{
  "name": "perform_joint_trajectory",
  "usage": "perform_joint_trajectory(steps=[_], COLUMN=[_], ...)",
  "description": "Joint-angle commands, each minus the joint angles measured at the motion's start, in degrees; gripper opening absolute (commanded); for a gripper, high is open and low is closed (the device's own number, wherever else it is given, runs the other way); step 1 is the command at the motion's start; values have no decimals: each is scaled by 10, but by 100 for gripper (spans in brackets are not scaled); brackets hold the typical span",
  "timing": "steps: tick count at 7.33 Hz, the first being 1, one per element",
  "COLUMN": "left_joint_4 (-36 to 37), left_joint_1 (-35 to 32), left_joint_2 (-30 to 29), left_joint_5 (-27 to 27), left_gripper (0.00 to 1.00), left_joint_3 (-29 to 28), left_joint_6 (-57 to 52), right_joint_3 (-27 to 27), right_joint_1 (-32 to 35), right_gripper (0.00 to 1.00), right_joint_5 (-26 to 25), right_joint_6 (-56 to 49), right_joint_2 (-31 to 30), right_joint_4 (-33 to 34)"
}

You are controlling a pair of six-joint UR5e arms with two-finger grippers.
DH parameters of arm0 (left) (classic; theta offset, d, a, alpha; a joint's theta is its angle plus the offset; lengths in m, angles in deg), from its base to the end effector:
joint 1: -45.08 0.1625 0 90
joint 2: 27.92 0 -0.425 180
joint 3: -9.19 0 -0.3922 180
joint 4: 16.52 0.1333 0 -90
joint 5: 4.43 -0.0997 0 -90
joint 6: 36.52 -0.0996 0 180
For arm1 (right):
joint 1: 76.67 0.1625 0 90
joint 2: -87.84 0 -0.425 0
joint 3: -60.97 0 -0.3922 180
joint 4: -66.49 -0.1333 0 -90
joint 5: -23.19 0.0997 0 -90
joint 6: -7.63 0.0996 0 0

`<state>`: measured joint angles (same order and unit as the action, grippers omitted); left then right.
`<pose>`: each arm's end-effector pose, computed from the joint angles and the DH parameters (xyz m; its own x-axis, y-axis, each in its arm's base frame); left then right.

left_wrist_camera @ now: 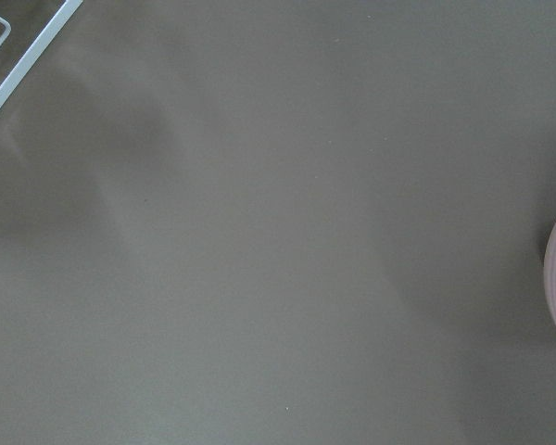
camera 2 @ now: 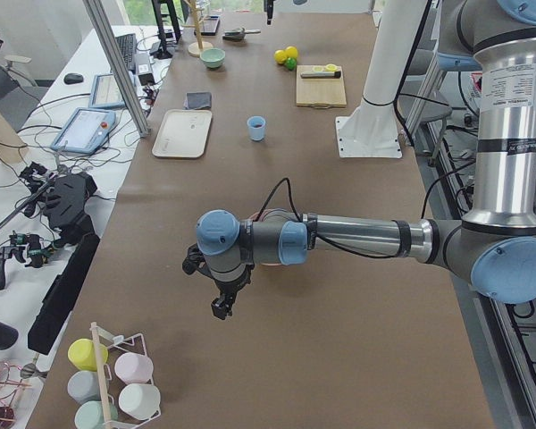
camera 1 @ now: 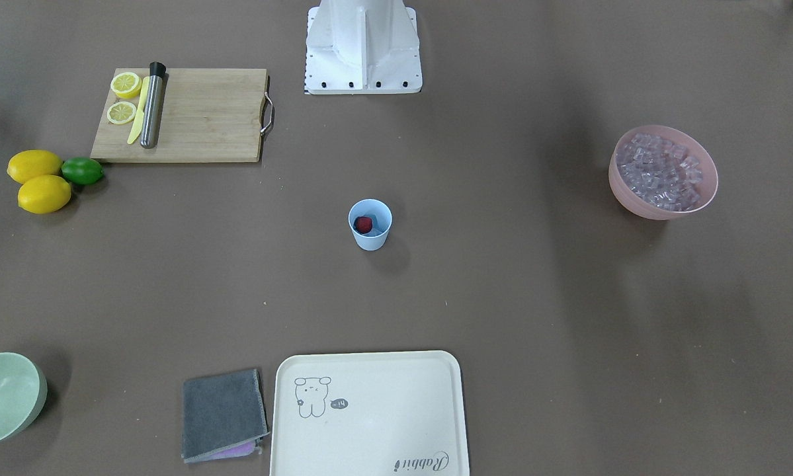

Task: Put ice and strawberries in cup

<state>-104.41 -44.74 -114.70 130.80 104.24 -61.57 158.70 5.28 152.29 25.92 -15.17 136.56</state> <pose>-0.0611 -0.4677 0.6449 0.6367 0.4223 -0.6452 -0.3010 0.9065 0.2962 0.0123 -0.4167 0.6622 0.7509 0.0475 0.6587 -0.1055 0.9932 0.0486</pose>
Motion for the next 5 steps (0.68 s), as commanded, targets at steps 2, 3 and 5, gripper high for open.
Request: perform_joint_trajectory(steps=[2,3,5], left_joint_4=[-6,-6,-6], left_joint_1=[1,2,3], left_joint_2=[4,5,6], left_joint_5=[0,-1,-1], left_gripper=[98,98,98], left_joint_3=[0,-1,-5], left_joint_6=[0,0,1], right_joint_3=[48,52,60], right_joint_1=[46,78,67], right_gripper=[100,100,100], right_joint_5=[4,4,-56], right_joint_6=[-23,-120,-189], right_joint_2=[27,27,43], right_joint_4=[205,240,272])
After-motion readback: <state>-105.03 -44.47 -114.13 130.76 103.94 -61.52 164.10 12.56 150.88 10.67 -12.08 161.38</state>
